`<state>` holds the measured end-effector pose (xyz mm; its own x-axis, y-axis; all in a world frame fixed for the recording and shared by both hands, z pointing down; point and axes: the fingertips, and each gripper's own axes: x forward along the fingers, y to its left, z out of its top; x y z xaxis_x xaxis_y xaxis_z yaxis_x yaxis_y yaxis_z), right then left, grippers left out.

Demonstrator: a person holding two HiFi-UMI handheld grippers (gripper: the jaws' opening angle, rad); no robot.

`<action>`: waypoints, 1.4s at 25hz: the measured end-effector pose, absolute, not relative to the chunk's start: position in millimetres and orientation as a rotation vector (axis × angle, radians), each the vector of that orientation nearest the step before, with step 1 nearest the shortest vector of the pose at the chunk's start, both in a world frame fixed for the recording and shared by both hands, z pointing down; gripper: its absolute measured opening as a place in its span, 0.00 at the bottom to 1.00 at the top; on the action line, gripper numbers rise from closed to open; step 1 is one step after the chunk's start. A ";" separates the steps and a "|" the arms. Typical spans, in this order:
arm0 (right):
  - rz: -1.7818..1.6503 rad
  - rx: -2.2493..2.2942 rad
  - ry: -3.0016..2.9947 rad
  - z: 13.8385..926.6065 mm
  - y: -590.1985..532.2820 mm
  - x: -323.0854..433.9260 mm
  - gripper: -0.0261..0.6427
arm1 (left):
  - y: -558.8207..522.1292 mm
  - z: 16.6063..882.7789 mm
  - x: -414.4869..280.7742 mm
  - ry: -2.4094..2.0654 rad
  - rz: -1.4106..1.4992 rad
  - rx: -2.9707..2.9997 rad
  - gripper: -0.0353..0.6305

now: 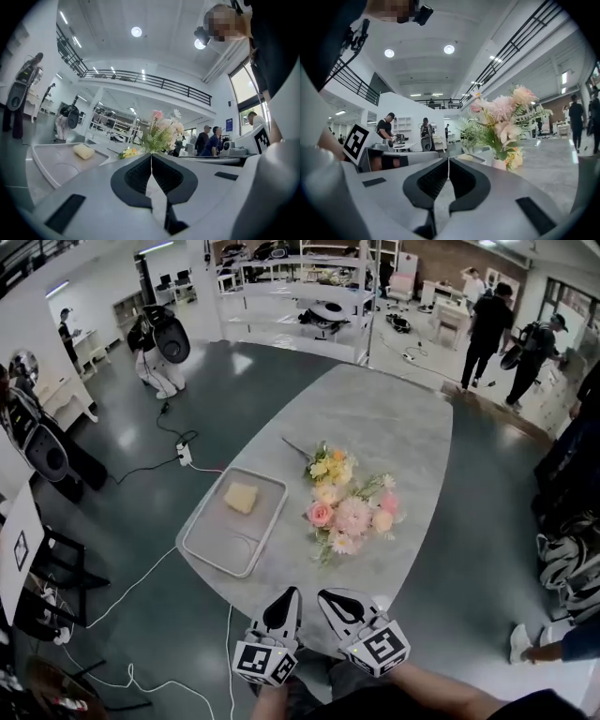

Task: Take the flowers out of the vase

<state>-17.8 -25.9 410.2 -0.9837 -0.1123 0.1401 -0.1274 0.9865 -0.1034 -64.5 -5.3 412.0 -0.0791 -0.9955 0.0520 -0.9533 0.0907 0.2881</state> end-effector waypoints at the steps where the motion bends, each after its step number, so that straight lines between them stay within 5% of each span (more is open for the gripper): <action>1: 0.174 0.241 -2.991 411.2 -28.4 -19.5 0.07 | -9.3 412.9 -68.1 -2.095 -0.251 1.993 0.07; 21: 0.261 1.152 -2.860 407.7 -25.6 -54.9 0.07 | -26.2 408.3 -108.0 -1.481 -0.124 2.489 0.08; 35: 0.251 1.372 -2.770 414.9 -38.5 -50.4 0.07 | -38.5 420.0 -103.0 -1.365 -0.155 2.539 0.08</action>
